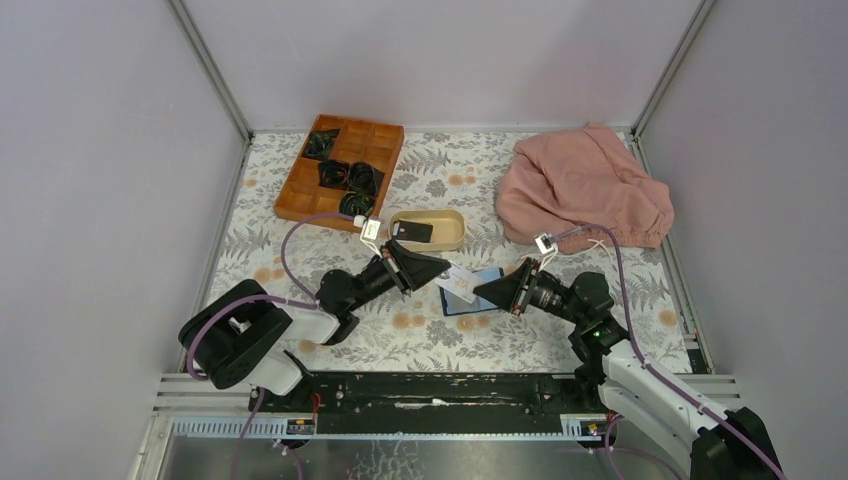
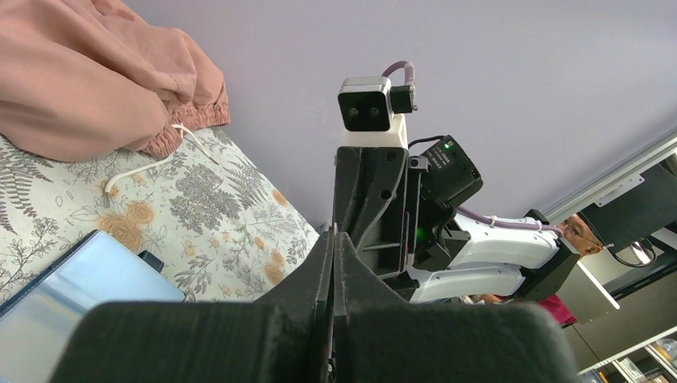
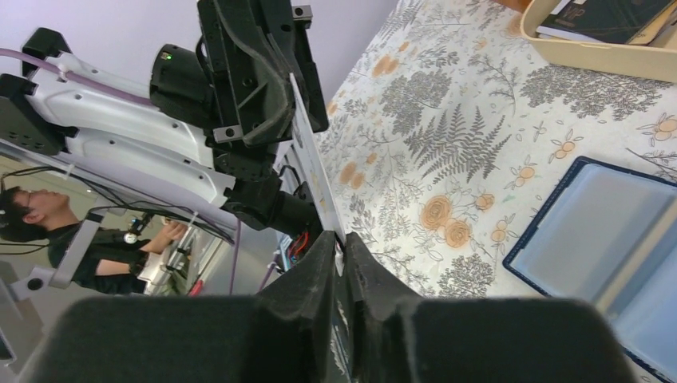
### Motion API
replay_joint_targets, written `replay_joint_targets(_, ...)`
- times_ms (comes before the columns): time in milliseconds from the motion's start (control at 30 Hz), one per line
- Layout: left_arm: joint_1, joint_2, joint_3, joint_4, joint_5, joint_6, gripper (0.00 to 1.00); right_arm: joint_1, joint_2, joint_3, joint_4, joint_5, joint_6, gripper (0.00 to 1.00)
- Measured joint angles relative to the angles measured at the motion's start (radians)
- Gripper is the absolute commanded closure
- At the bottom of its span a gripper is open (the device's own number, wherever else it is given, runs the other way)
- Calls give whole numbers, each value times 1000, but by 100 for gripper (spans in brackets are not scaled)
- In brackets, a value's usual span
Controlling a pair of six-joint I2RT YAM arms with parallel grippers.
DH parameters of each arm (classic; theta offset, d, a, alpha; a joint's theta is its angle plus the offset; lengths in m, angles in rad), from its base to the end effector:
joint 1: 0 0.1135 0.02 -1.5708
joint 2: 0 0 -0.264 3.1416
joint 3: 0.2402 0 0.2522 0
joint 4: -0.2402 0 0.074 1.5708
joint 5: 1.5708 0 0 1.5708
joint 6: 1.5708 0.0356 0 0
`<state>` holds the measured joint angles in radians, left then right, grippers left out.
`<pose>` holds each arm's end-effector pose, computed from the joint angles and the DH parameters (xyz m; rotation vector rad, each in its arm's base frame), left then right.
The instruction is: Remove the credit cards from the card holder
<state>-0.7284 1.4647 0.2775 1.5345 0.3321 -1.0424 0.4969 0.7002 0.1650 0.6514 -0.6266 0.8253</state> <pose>0.1718 -0.1688 0.2080 0.1121 1.4436 -1.7036 0.1321 0.0954 0.2222 -0.3080 1.6469 1.4887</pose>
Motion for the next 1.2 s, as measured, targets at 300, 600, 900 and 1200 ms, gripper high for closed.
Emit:
replay_joint_targets(300, 2, 10, 0, 2, -3, -5, 52, 0, -3, -8, 43, -20, 17, 100)
replay_joint_targets(600, 59, -62, -110, -18, -50, -18, 0, -1, 35, 36, -37, -22, -80, 100)
replay_joint_targets(900, 167, -489, -169, -484, -186, 82, 14, -56, 471, 344, -118, -90, -187, 100)
replay_joint_targets(1200, 176, -702, -169, -839, -254, 179, 11, -61, 1062, 933, -380, -190, -316, 100)
